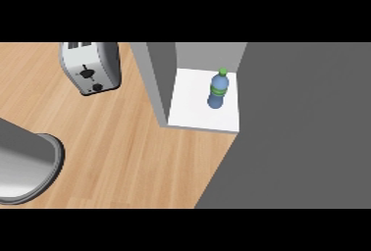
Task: Pick up the bottled water, place it into the cabinet and close the cabinet
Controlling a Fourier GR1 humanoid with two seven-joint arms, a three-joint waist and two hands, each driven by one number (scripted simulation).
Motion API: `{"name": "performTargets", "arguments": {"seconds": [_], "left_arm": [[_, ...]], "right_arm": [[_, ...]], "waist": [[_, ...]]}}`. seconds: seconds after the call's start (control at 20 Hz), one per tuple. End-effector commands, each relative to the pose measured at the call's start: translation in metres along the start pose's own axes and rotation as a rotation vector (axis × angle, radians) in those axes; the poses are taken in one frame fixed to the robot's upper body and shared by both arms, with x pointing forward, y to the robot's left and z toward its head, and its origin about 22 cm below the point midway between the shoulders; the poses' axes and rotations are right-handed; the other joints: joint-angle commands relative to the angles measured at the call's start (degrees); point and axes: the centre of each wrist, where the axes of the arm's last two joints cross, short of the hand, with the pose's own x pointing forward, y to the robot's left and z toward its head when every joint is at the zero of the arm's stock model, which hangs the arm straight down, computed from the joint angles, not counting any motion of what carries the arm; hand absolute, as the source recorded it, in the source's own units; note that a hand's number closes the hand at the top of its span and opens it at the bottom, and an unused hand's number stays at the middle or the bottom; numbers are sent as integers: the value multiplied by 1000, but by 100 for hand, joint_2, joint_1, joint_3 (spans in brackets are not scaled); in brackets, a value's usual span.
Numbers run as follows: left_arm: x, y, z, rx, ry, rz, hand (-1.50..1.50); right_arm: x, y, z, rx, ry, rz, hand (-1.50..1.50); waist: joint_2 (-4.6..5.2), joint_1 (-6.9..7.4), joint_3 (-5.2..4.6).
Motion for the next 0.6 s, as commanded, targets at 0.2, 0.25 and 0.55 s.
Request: {"name": "performTargets", "arguments": {"seconds": [0.2, 0.25, 0.55], "left_arm": [[10, 15, 8, -43, -7, 16, -150], [8, 20, 10, -32, -22, 25, -150], [27, 49, 17, -24, -17, 6, -150]], "right_arm": [[8, 27, -89, 100, 167, 38, 150], [8, 27, -101, 127, 193, 49, 150], [31, 25, -157, 269, 219, 38, 150]], "waist": [[106, 257, 48], [139, 270, 44], [179, 94, 100]]}}
